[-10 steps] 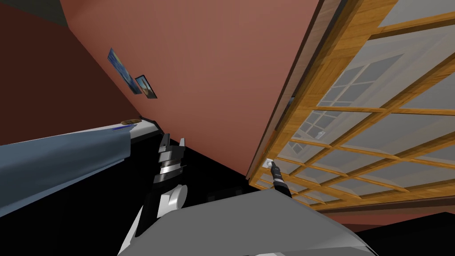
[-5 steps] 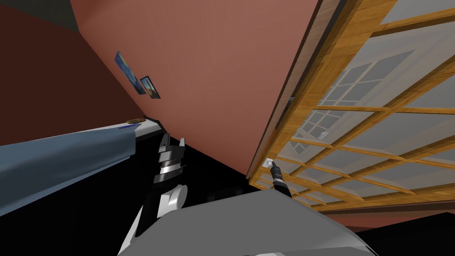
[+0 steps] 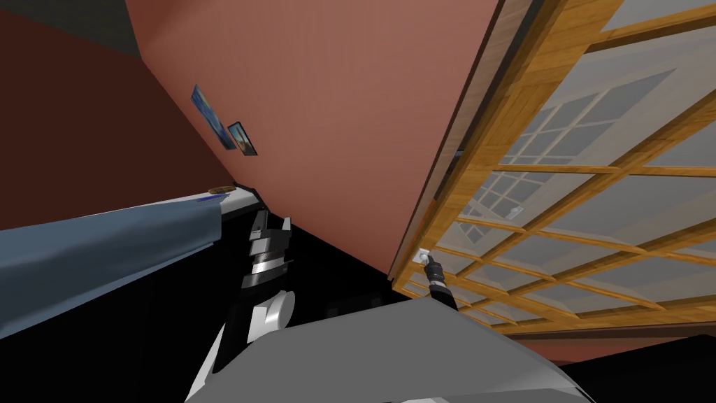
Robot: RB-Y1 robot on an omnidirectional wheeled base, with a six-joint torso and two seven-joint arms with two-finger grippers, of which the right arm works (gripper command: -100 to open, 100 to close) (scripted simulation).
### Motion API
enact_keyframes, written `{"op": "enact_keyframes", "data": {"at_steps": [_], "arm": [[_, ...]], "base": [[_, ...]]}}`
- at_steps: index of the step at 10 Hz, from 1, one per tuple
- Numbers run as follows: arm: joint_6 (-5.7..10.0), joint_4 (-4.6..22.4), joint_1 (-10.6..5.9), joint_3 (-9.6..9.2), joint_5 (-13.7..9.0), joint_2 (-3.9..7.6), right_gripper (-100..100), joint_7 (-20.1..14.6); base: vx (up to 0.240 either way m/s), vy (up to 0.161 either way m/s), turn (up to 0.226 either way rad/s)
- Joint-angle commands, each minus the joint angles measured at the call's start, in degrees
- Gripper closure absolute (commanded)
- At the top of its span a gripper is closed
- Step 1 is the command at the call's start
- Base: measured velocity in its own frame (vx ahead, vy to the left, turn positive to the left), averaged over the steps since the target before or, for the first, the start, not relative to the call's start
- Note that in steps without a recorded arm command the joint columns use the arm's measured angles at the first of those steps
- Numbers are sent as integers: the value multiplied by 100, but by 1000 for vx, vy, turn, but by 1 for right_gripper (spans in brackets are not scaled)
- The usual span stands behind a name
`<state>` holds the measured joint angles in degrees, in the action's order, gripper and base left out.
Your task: Pull the door open
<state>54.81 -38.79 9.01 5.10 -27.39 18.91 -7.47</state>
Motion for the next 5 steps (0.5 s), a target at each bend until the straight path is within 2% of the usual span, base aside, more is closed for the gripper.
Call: {"op": "enact_keyframes", "data": {"at_steps": [1,3,4,5], "arm": [[13,-37,-54,-46,-4,-33,100,-161],[-5,-37,-83,-74,-107,-38,100,-534],[-81,-115,1,-66,-201,-34,-100,-626],[-82,-137,-3,-92,-249,-50,-100,-744]], "base": [[-24,-5,20],[-41,-8,58],[-59,-29,17],[-55,-16,24]]}}
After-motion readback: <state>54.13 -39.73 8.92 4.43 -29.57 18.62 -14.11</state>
